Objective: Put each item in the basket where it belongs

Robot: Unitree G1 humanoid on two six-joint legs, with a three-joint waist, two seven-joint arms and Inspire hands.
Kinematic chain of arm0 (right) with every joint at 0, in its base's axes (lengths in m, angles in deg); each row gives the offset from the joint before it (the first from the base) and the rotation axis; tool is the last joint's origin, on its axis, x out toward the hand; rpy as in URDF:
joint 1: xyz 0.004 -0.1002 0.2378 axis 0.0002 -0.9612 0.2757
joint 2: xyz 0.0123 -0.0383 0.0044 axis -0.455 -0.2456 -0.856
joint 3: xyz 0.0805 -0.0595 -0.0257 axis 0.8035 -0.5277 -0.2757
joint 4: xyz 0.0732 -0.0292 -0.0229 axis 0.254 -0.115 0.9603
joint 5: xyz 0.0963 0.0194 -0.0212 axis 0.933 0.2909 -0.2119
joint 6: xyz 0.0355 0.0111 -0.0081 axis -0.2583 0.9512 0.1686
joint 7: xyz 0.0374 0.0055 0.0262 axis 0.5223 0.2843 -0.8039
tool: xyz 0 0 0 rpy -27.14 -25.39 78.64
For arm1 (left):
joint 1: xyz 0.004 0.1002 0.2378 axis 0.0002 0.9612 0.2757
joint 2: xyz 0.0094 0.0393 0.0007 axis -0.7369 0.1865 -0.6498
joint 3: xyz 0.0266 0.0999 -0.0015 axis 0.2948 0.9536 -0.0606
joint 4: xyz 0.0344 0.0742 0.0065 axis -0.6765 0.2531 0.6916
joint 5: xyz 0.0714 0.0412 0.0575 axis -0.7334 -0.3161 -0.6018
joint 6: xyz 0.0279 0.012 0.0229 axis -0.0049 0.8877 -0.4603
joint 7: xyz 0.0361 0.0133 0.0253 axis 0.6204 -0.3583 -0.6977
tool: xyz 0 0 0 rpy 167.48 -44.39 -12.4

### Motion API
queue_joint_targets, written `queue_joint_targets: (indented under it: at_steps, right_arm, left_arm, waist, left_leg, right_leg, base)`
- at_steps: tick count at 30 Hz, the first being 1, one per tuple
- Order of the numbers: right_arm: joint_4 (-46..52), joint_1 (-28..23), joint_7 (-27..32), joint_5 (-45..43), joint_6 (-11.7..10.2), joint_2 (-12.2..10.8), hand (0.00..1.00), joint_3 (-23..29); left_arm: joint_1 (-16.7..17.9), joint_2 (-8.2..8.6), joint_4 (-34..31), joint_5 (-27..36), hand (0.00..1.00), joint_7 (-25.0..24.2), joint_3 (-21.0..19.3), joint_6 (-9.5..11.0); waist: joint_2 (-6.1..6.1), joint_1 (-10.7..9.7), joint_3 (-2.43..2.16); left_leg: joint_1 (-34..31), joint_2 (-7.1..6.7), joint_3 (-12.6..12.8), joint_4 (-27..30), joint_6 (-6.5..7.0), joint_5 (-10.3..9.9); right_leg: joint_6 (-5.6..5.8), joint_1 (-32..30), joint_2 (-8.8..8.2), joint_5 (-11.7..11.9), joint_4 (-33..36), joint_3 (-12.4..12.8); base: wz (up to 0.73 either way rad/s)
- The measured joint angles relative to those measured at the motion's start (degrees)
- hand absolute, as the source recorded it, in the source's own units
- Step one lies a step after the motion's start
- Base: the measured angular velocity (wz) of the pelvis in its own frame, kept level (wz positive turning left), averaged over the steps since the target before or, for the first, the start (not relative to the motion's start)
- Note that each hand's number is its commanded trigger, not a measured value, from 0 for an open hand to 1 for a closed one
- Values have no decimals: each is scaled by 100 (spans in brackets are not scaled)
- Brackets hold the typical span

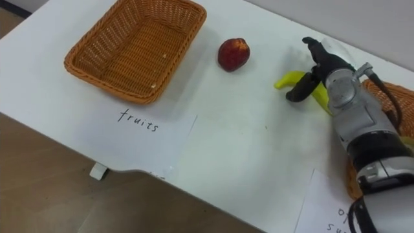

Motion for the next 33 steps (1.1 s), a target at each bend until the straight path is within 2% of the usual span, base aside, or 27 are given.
queue_joint_targets:
  at_steps: [4,12,15,26,27,28,29,30,33]
  right_arm:
    - [-115,38,-122,6,-2,2,0,-43]
    - [-340,152,-655,73,-5,74,0,-448]
    - [-456,152,-843,82,6,113,0,-446]
    - [-688,162,-1079,149,11,115,0,-435]
    - [-694,172,-1101,135,19,116,7,-436]
    - [-694,173,-1120,117,20,116,45,-435]
    - [-694,177,-1143,86,20,117,95,-435]
    - [-694,179,-1161,70,19,117,100,-435]
    - [-694,215,-1133,70,67,120,100,-434]
  left_arm:
    - [-63,5,9,15,0,-7,28,-38]
    - [-153,-14,5,-2,0,-169,171,-42]
    - [-171,-18,-7,2,0,-196,167,-62]
    - [-179,-33,-55,-1,0,-301,172,-101]
    - [-179,-33,-54,-1,0,-314,170,-101]
    - [-178,-34,-54,-1,0,-322,169,-102]
    - [-178,-37,-54,-1,0,-344,169,-102]
    - [-180,-39,-54,-1,0,-374,169,-102]
    - [-181,-40,-51,-1,0,-430,169,-102]
  waist:
    - [-3,13,-3]
    - [-19,64,-16]
    - [-19,141,-16]
    - [-23,153,-19]
    - [-23,157,-19]
    - [-23,157,-19]
    - [-23,157,-19]
    - [-23,157,-19]
    - [-23,158,-19]
  left_leg:
    - [16,2,3,6,0,0]
    - [36,6,3,12,-6,5]
    - [31,7,-4,-2,-14,13]
    - [10,6,-85,6,-27,39]
    - [12,5,-88,9,-27,39]
    - [12,5,-89,11,-27,40]
    - [12,4,-90,14,-27,40]
    - [13,3,-92,16,-27,41]
    - [20,3,-92,11,-27,41]
  right_leg:
    - [0,20,-10,1,0,16]
    - [-9,28,5,6,7,5]
    - [-20,21,12,16,11,-1]
    - [-32,34,20,24,31,-96]
    - [-32,34,19,24,36,-98]
    - [-32,34,19,24,38,-100]
    - [-32,34,18,24,40,-102]
    - [-32,34,17,24,41,-103]
    - [-32,34,13,24,56,-110]
  base:
    - [0]
    - [0]
    - [0]
    - [2]
    - [4]
    - [0]
    - [0]
    - [0]
    - [0]
